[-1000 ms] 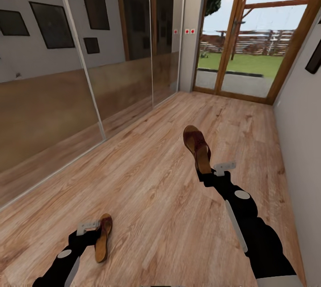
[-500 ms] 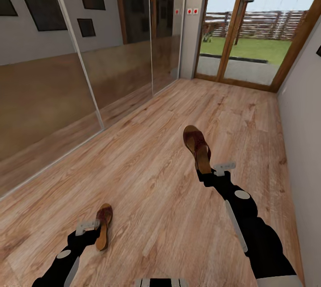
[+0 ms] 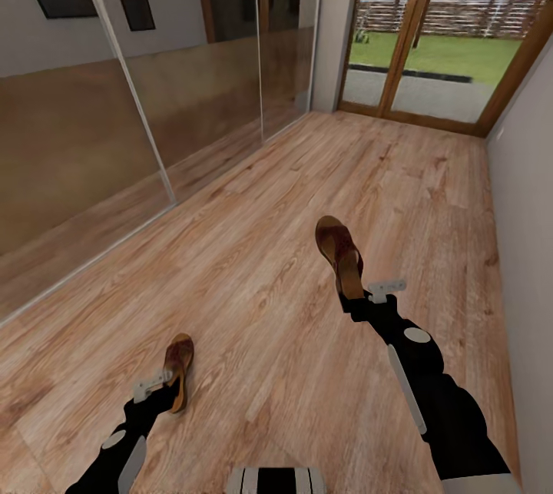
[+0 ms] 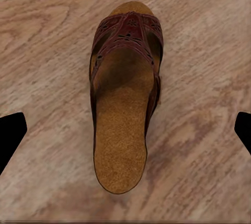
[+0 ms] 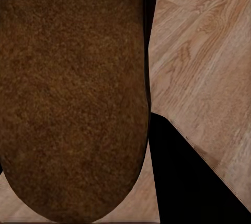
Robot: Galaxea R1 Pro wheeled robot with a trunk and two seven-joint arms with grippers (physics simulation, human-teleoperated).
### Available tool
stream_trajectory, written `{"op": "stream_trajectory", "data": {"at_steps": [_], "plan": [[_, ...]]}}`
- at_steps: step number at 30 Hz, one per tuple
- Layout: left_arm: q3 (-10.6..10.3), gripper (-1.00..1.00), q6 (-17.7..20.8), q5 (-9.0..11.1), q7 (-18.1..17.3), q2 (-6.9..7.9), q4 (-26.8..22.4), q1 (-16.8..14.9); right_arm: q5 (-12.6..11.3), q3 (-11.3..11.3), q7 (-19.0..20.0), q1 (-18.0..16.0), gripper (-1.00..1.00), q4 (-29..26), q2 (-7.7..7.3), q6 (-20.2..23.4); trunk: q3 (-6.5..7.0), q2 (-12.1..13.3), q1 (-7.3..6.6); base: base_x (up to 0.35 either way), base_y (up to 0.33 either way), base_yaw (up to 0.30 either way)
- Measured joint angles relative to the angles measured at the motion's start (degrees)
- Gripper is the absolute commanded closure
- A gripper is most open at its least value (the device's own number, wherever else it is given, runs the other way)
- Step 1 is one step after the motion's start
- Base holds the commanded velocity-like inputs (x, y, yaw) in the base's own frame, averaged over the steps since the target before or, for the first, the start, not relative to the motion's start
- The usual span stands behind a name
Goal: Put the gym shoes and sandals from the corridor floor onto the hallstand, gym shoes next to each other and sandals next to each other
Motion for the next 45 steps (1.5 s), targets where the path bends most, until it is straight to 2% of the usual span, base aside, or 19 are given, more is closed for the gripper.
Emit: {"op": "stream_trajectory", "data": {"at_steps": [14, 16, 17, 18, 22, 45], "plan": [[-0.19, -1.00, -0.35, 0.10, -0.07, 0.29, -0.21, 0.02, 0.00, 0.00, 0.00, 0.00, 1.00, 0.01, 0.09, 0.00, -4.38, -0.19, 0.36, 0.000, 0.000, 0.000], [-0.54, -1.00, -0.71, -0.12, -0.09, 0.14, -0.39, 0.05, -0.01, 0.00, 0.00, 0.01, 1.00, 0.01, 0.09, 0.00, -4.57, -0.19, 0.36, 0.000, 0.000, 0.000], [-3.94, -1.00, -4.39, -2.24, -0.05, -0.03, -0.69, 0.01, 0.01, 0.00, 0.00, 0.02, 1.00, 0.01, 0.09, 0.00, -4.66, -0.19, 0.36, 0.000, 0.000, 0.000], [-4.68, -1.00, -5.17, -2.66, -0.03, -0.10, -0.80, -0.04, -0.01, 0.00, 0.00, 0.02, 1.00, 0.01, 0.09, 0.00, -4.75, -0.19, 0.36, 0.000, 0.000, 0.000], [-5.72, -1.00, -6.21, -3.04, -0.01, 0.07, -0.96, -1.50, -0.01, 0.00, 0.00, 0.02, 1.00, 0.01, 0.09, 0.00, -5.09, -0.19, 0.35, 0.000, 0.000, 0.000], [-5.13, -1.00, -6.88, -2.60, -0.04, 0.52, -0.92, -1.74, -0.02, 0.09, 0.00, 0.02, 1.00, 0.08, 0.18, 0.00, -5.36, -0.19, 0.35, 0.050, 0.000, 0.000]]}}
